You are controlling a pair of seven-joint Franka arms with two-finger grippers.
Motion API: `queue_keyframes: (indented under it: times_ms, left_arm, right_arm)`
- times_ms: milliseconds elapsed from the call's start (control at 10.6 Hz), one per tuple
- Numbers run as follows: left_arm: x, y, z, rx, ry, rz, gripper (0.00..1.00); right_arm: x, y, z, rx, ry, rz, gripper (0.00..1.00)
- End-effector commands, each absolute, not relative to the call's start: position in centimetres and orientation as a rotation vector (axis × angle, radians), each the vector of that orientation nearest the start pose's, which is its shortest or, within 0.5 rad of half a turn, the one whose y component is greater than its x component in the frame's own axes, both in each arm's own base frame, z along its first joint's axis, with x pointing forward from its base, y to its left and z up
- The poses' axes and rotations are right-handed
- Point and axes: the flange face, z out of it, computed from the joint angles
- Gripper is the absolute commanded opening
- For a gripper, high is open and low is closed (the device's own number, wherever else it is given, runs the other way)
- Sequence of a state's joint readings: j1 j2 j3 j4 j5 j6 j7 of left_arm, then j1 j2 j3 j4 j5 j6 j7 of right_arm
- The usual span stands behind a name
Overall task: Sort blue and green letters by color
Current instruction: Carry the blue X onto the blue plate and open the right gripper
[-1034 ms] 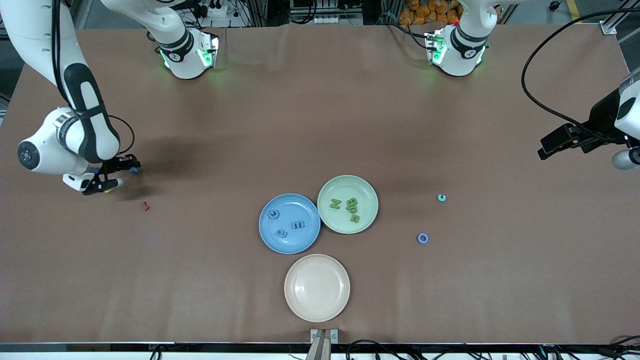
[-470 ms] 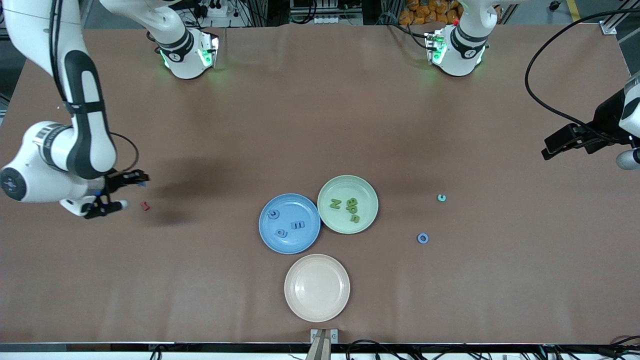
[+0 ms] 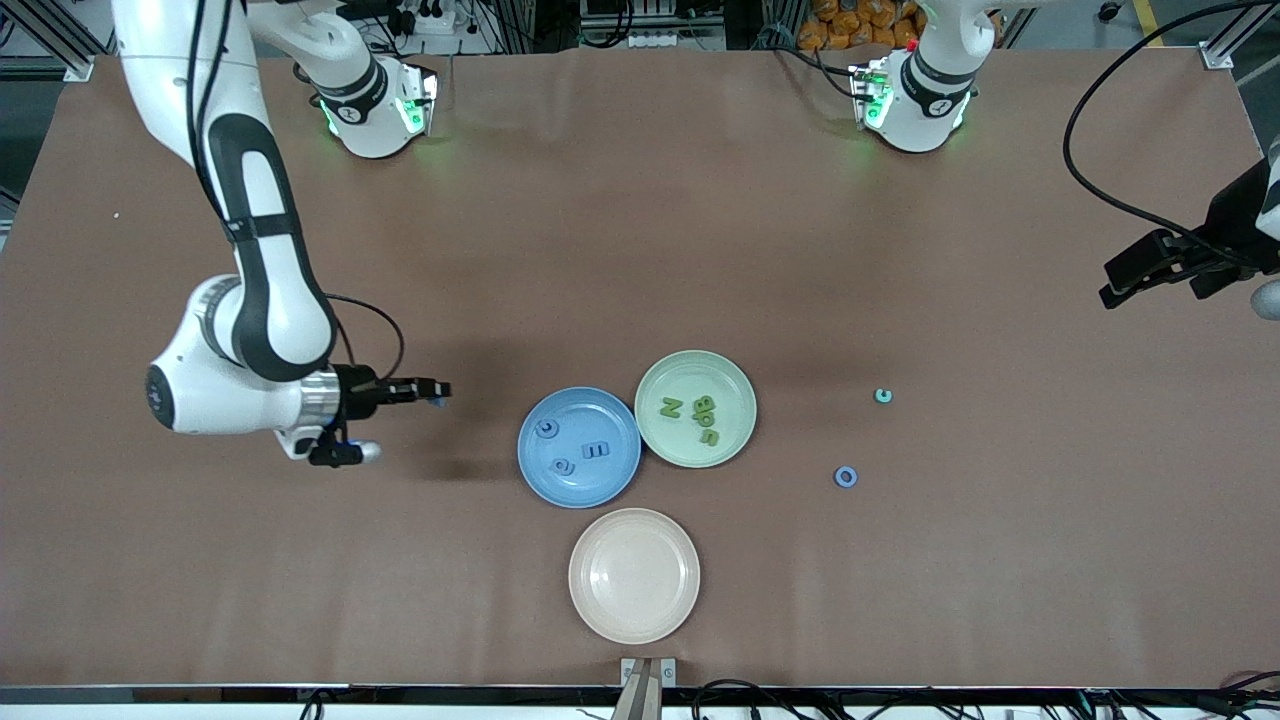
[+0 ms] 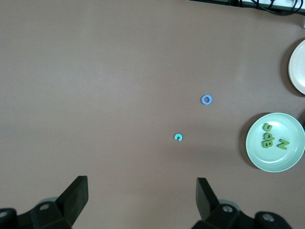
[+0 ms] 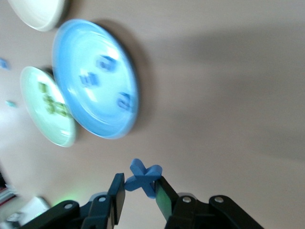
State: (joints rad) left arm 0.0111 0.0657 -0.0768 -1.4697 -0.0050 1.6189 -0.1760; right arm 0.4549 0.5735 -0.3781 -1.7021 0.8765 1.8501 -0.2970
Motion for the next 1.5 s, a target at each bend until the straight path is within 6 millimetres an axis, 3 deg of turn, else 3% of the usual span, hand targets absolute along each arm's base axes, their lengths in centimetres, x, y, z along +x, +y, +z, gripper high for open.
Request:
queue_keyframes:
  times_ms: [0,188,376,470,564,846,940,1223,1411]
  left_arm:
    - [57.0,-3.7,65.0,-3.131,-0.130,-0.137,1.00]
    - [57.0,-3.6,64.5,-3.131,-0.128,-0.098,1.00]
    - [57.0,-3.7,64.6,-3.132,-0.128,-0.103,1.00]
    - [57.0,-3.7,64.6,-3.132,-0.128,-0.103,1.00]
    - [57.0,-3.6,64.6,-3.131,-0.135,-0.101,1.00]
    - [57.0,-3.7,64.5,-3.134,-0.145,-0.098,1.00]
    - [56.9,-3.7,64.6,-3.134,-0.143,-0.100,1.00]
    - [57.1,-3.6,64.4,-3.140,-0.145,-0.097,1.00]
    - [57.0,-3.6,64.4,-3.140,-0.140,-0.092,1.00]
  right_arm:
    - [66.0,20.4,24.7,-2.304,0.153,0.263,0.00]
    - [66.6,25.7,23.1,-2.279,0.244,0.089,0.00]
    - [66.8,27.8,22.7,-2.257,0.286,0.039,0.00]
    - [66.9,27.7,22.5,-2.255,0.325,0.056,0.61]
    - [66.8,27.8,22.1,-2.259,0.333,0.063,1.00]
    - [67.1,25.8,21.8,-2.305,0.320,0.064,1.00]
    - [67.6,23.9,21.9,-2.381,0.277,0.059,1.00]
    - [69.4,14.7,22.4,-2.565,0.132,0.109,1.00]
    - [69.5,10.6,22.7,-2.605,0.025,0.154,1.00]
